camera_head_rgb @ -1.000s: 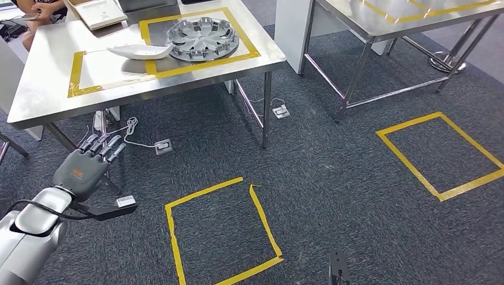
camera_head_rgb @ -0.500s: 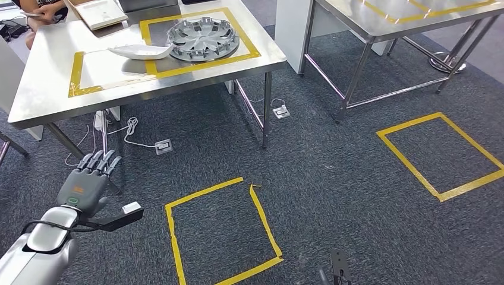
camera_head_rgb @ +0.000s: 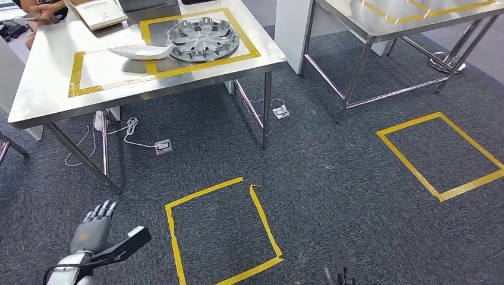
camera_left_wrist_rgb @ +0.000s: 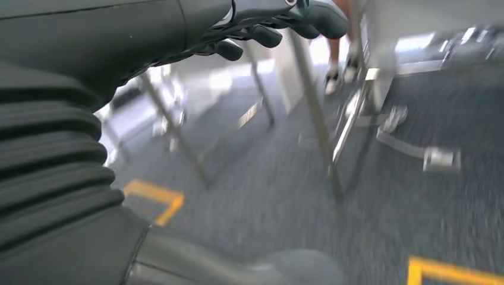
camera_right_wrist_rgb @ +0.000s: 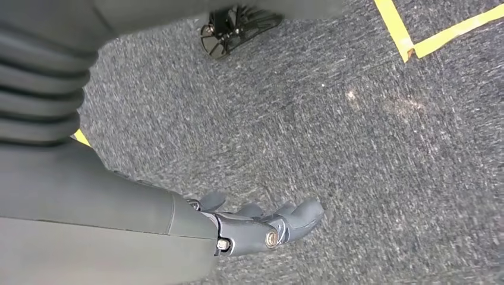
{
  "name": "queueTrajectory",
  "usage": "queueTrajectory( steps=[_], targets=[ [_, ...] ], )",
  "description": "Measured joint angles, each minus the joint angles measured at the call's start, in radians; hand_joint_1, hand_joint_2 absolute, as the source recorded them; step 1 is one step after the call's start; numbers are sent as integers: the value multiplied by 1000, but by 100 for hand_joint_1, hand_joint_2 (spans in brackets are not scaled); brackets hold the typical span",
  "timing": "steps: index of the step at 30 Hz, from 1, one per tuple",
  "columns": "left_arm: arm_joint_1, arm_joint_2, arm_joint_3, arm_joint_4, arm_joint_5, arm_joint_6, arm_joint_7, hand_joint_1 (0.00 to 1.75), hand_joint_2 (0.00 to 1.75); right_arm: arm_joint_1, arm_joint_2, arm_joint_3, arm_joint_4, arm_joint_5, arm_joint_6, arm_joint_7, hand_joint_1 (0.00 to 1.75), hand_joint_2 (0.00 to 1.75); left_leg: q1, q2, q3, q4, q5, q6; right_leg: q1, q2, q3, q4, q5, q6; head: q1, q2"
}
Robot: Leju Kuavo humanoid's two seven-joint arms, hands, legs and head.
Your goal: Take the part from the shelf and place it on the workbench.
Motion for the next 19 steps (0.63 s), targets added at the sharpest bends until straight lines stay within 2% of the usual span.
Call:
queueTrajectory(
  steps=[16,18,19],
  targets=[
    [269,-23,173,-24,374,-137,40,0,0,60,-37,312,-54,-201,-17,61,0,0,0,0,-2,0,-2,2,0,0,0,-1,0,0,0,0],
    [301,-26,196,-26,422,-155,45,0,0,68,-42,350,-61,-227,-19,69,0,87,0,0,-2,0,-2,2,0,0,0,-1,-1,1,0,0],
    [310,-27,201,-26,434,-160,46,0,0,70,-43,360,-62,-233,-19,70,0,116,0,0,-2,0,-2,2,0,0,0,-1,-1,1,0,0]
  ],
)
